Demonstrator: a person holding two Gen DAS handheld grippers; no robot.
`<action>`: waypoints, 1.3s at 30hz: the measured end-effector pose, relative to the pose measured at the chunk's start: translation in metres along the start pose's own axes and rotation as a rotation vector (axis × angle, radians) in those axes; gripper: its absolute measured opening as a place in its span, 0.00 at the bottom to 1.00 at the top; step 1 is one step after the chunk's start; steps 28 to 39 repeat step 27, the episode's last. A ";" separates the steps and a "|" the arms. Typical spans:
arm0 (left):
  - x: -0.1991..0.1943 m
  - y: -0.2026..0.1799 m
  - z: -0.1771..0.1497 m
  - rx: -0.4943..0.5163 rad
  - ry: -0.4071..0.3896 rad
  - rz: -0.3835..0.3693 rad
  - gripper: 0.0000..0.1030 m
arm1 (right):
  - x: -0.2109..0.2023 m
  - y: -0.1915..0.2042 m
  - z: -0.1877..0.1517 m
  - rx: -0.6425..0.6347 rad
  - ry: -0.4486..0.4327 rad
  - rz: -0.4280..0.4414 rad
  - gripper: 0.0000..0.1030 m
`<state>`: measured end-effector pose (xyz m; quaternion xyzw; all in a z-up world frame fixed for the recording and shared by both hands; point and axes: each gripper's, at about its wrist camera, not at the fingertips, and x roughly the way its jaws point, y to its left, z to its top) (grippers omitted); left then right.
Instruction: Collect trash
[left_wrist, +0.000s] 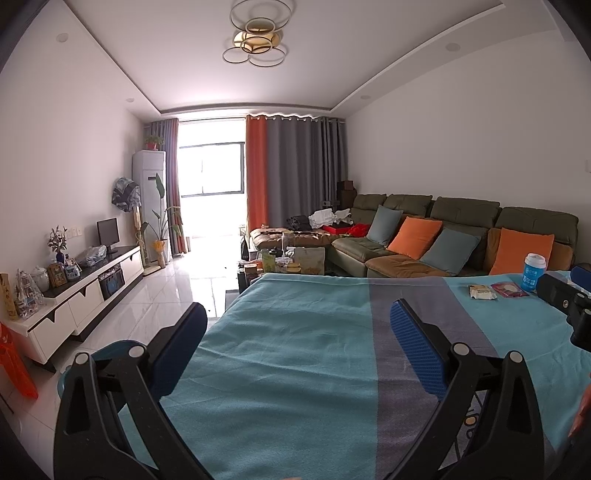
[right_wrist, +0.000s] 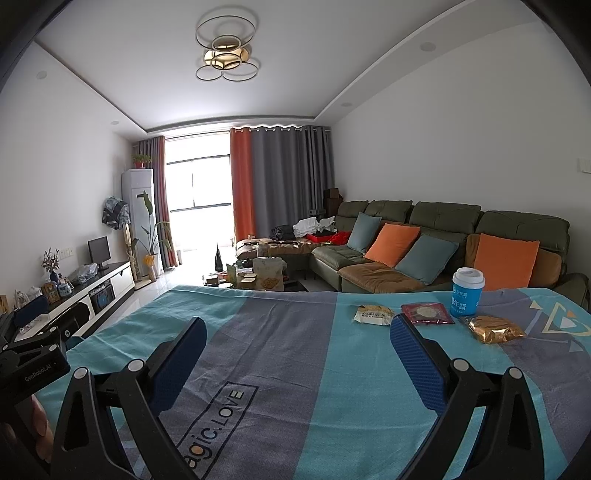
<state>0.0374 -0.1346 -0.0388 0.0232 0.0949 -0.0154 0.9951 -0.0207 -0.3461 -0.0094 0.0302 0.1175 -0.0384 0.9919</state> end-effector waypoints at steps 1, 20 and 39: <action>0.000 0.000 0.000 0.000 -0.001 0.000 0.95 | 0.000 0.000 0.000 0.001 0.001 0.000 0.93; 0.013 0.004 -0.001 -0.009 0.068 -0.009 0.95 | 0.003 0.000 -0.002 0.017 0.015 0.002 0.93; 0.057 0.006 0.000 -0.011 0.270 -0.097 0.95 | 0.019 -0.015 0.001 0.011 0.126 -0.018 0.93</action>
